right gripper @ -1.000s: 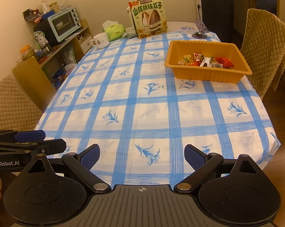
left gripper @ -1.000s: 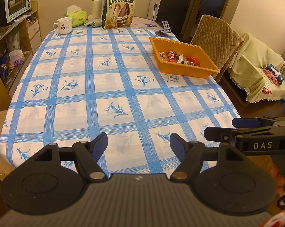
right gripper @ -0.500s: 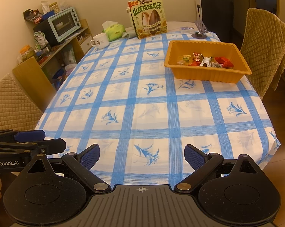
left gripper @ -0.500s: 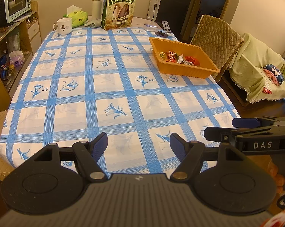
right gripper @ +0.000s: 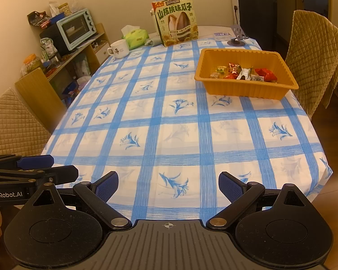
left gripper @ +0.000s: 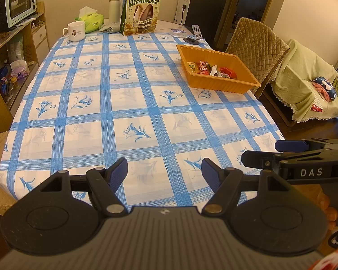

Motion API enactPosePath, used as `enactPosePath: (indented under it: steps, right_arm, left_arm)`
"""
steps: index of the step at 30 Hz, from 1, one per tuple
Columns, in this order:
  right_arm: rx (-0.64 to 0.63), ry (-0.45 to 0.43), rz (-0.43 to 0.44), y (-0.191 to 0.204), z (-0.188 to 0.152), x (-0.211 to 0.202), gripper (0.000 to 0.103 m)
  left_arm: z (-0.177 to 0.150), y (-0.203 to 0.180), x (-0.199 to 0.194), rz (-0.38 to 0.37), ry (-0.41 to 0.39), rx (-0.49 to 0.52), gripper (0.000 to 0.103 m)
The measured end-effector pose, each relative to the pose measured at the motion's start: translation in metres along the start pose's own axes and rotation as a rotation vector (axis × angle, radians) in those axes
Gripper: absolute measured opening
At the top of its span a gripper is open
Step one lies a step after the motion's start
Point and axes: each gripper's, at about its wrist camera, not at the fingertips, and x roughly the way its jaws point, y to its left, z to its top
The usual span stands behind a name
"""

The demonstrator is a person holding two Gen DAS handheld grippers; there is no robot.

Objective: Organize snacks

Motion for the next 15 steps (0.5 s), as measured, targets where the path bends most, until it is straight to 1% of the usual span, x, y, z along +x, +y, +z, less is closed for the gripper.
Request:
enactPosePath:
  steps: [15]
  right_arm:
    - [0.000, 0.000, -0.001, -0.0001, 0.0003, 0.0007, 0.095]
  left_arm:
    - [0.0014, -0.0005, 0.0022, -0.001, 0.001, 0.000, 0.071]
